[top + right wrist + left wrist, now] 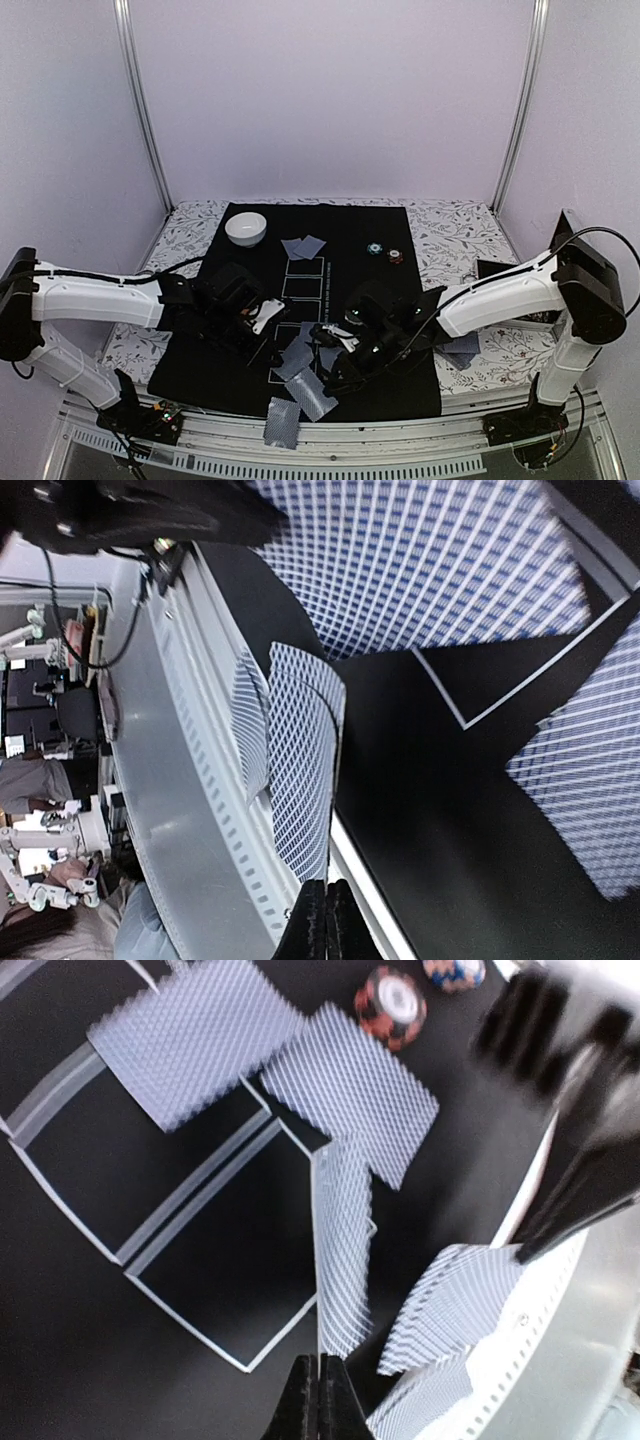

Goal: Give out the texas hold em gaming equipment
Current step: Pick up the poker card from the poker table mat, then flop the poker card into the community card area.

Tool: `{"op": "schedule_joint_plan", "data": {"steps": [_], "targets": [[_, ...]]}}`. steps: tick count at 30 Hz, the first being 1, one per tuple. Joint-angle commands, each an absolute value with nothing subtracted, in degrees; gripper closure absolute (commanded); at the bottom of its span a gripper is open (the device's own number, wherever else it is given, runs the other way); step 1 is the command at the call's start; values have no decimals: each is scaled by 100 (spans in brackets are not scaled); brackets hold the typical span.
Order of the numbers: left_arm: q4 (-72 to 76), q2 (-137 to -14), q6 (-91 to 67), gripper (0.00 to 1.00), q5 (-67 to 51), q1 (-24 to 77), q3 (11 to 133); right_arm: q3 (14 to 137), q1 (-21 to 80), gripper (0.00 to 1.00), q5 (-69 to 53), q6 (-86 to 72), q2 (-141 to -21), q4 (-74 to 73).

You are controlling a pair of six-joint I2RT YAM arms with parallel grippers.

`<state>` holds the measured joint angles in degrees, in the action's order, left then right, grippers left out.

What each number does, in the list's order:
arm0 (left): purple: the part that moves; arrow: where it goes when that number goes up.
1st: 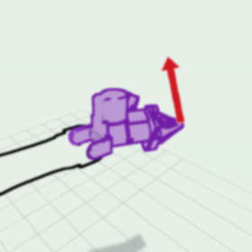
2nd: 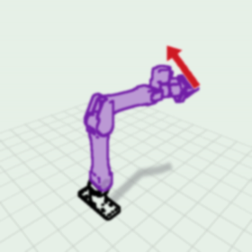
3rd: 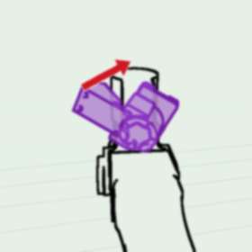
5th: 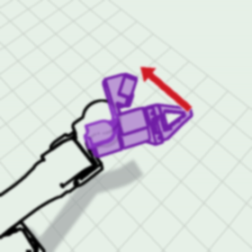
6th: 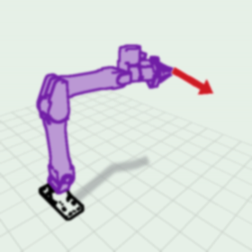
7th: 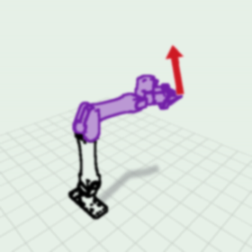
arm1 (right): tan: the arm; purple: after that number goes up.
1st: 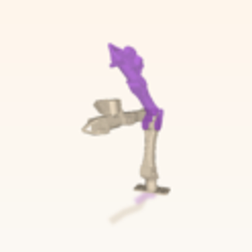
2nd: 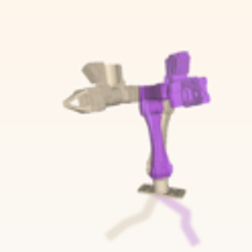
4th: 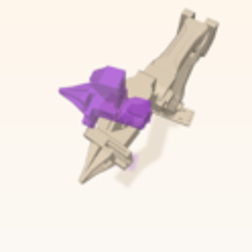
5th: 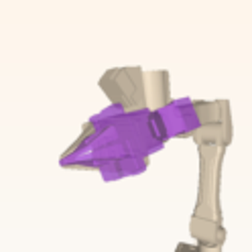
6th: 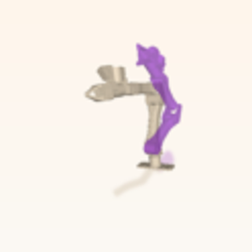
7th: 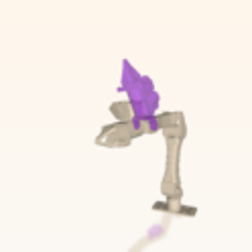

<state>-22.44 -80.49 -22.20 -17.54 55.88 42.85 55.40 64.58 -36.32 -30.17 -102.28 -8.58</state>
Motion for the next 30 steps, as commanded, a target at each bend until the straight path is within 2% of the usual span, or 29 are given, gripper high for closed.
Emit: {"op": "schedule_joint_plan", "data": {"steps": [1, 5, 8, 12, 17, 24, 30], "targets": [[-2958, -7906, -1654, 100, -913, 5728, 4705, 5538, 6158, 98, -3292, -2696, -9510, -1455], [-3268, -7897, -1040, 100, 238, 6283, 5191, 5583, 5809, 98, -2784, -2463, -8960, -2165], [-3691, -8119, -612, 100, 1847, 6955, 5707, 5574, 5374, 98, -2461, -2405, -8508, -2699], [-4438, -8708, -207, 100, 3769, 7639, 5918, 5451, 4835, 98, -2156, -2391, -7872, -3014], [-5057, -9896, -279, 100, 5083, 8349, 5742, 5399, 4673, 98, -2256, -2373, -7552, -3011], [-4530, -9997, -247, 100, 5185, 8689, 5391, 5405, 4674, 98, -2402, -2339, -7532, -3006], [-3578, -9636, 477, 100, 4618, 8987, 4868, 5410, 4672, 98, -2452, -2320, -7497, -2972]]}}
